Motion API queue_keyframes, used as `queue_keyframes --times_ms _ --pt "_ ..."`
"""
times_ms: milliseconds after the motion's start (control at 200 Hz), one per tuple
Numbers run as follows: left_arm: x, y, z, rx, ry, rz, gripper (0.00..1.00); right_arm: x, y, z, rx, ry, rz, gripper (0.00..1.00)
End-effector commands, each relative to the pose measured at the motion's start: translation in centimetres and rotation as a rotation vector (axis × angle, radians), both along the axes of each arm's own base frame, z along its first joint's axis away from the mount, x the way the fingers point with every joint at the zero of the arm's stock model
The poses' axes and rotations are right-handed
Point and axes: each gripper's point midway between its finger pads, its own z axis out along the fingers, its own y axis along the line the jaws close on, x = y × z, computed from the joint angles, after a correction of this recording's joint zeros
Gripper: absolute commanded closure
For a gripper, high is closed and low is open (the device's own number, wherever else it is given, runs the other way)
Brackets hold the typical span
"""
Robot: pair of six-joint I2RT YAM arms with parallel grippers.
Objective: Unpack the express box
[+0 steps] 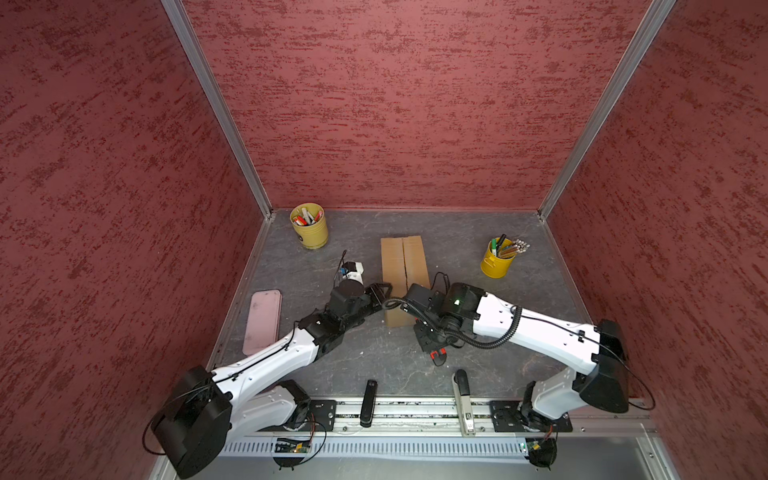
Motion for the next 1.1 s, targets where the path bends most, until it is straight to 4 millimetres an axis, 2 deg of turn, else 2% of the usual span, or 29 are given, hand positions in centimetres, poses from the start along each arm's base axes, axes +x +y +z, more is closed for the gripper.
queue_keyframes --times_ms 0,271,511,1097 --pt "1.1 -1.3 3.1 -0.069 -0.086 -0.030 0.59 0.2 -0.1 0.6 0.026 -0.009 0.004 1.00" --pt "0.9 -2.6 3.6 -0.091 -0.094 -0.054 0.59 0.6 0.1 0.7 0.016 -0.008 0.015 1.00" --pt "0.0 -3.3 3.1 -0.093 -0.084 -0.072 0.59 1.0 0.5 0.8 0.014 -0.005 0.017 1.00" --pt "-2.0 -3.3 2.9 -0.115 -0.096 -0.085 0.64 0.9 0.3 1.4 -0.038 0.029 -0.004 1.00"
